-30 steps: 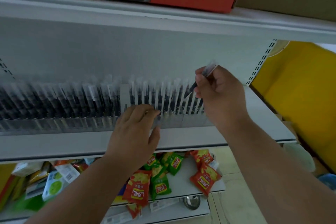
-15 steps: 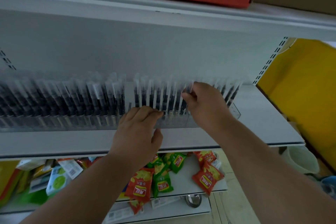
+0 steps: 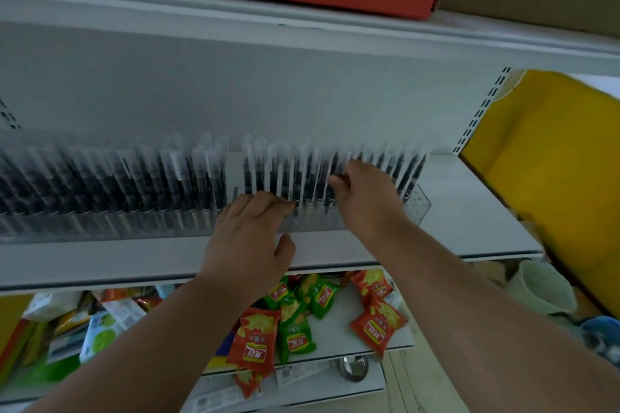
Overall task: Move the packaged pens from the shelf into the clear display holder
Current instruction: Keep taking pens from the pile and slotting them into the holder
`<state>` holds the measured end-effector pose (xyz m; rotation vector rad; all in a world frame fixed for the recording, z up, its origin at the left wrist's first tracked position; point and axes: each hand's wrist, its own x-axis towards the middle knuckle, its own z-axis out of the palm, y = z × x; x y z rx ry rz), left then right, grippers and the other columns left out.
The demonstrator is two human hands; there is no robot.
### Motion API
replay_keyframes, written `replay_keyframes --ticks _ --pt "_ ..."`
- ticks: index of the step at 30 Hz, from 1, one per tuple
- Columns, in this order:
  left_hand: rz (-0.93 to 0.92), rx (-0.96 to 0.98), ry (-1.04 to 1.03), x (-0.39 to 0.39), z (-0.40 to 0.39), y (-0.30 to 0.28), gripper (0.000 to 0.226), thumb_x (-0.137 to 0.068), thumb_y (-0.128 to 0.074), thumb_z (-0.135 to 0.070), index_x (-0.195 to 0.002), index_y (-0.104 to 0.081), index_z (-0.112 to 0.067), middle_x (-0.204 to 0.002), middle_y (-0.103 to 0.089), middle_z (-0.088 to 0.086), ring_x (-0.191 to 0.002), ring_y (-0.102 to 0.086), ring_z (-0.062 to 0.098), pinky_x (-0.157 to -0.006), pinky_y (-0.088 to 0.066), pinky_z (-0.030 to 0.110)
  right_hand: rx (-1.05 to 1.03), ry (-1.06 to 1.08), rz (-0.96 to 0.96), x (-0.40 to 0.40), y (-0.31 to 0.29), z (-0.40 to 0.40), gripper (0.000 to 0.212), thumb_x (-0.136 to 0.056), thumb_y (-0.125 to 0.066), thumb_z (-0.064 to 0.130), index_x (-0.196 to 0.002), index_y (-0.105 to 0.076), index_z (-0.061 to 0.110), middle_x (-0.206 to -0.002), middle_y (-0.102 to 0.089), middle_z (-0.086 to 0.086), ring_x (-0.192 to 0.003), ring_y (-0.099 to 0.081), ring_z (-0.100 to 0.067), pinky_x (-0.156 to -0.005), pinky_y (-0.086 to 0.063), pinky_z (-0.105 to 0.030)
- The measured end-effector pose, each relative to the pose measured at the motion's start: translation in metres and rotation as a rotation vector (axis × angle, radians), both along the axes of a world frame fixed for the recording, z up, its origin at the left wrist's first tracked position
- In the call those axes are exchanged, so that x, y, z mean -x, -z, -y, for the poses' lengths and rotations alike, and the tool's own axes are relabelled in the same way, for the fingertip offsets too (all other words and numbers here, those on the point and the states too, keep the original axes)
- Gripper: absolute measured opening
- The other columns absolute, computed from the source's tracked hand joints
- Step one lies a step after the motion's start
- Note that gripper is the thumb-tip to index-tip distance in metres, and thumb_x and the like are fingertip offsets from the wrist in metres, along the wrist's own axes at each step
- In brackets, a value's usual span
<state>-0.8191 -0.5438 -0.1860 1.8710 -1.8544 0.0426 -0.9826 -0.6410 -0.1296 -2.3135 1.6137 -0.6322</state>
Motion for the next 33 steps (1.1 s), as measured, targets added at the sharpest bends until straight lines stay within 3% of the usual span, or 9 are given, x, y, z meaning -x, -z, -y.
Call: replay_keyframes --ticks 5,8,14,19,25,33 --pt "0.039 -0.029 0.026 0.000 -0.002 -0.004 0.052 -0.085 -0.048 -0.039 -0.132 -0.059 -0.020 -0.120 -0.056 -0.005 -0.113 -0.048 0.020 -0.102 -0.040 0.040 -0.020 0.012 0.114 0.009 0.004 -0.009 0.023 -0.095 -0.059 0.037 -0.095 -0.053 0.014 -0.087 -0.055 0.002 -0.078 -0.052 -0.014 -0.058 -0.030 -0.025" --pt "0.057 -0.017 0.060 -0.005 -0.003 -0.007 0.053 -0.087 -0.043 -0.042 -0.134 -0.057 -0.020 -0.124 -0.055 -0.004 -0.118 -0.047 0.019 -0.106 -0.039 0.040 0.125 -0.022 0.121 0.021 -0.006 -0.025 0.029 -0.093 -0.061 0.035 -0.114 -0.055 0.015 -0.098 -0.054 0.004 -0.084 -0.052 -0.014 -0.067 -0.033 -0.024" --pt "0.067 0.125 -0.020 -0.013 -0.024 -0.011 0.044 -0.086 -0.044 -0.037 -0.118 -0.066 -0.015 -0.109 -0.061 0.004 -0.105 -0.053 0.026 -0.091 -0.049 0.044 0.380 -0.237 0.004 0.008 -0.033 -0.059 0.029 -0.092 -0.063 0.025 -0.116 -0.056 0.011 -0.102 -0.061 -0.008 -0.088 -0.059 -0.026 -0.073 -0.049 -0.035" --pt "0.110 0.084 -0.190 -0.052 -0.075 -0.017 0.043 -0.086 -0.043 -0.040 -0.115 -0.067 -0.017 -0.108 -0.060 0.003 -0.103 -0.054 0.027 -0.087 -0.048 0.042 0.384 -0.425 0.069 -0.046 -0.039 -0.079 0.030 -0.091 -0.062 0.028 -0.116 -0.058 0.012 -0.105 -0.058 -0.008 -0.087 -0.058 -0.027 -0.077 -0.051 -0.041" --pt "0.097 -0.011 -0.468 -0.121 -0.162 -0.017 0.043 -0.084 -0.044 -0.042 -0.116 -0.065 -0.022 -0.107 -0.060 0.001 -0.102 -0.057 0.029 -0.087 -0.051 0.046 0.279 -0.663 0.063 -0.144 -0.034 -0.126 0.037 -0.094 -0.059 0.036 -0.125 -0.055 0.017 -0.120 -0.053 -0.005 -0.110 -0.053 -0.025 -0.093 -0.046 -0.043" --pt "0.088 0.015 -0.682 -0.228 -0.284 -0.008 0.041 -0.082 -0.046 -0.044 -0.112 -0.064 -0.022 -0.105 -0.060 0.000 -0.101 -0.058 0.030 -0.087 -0.048 0.045 0.273 -0.823 -0.022 -0.281 -0.033 -0.215 0.043 -0.093 -0.056 0.042 -0.128 -0.051 0.019 -0.123 -0.050 -0.003 -0.113 -0.049 -0.022 -0.095 -0.044 -0.041"
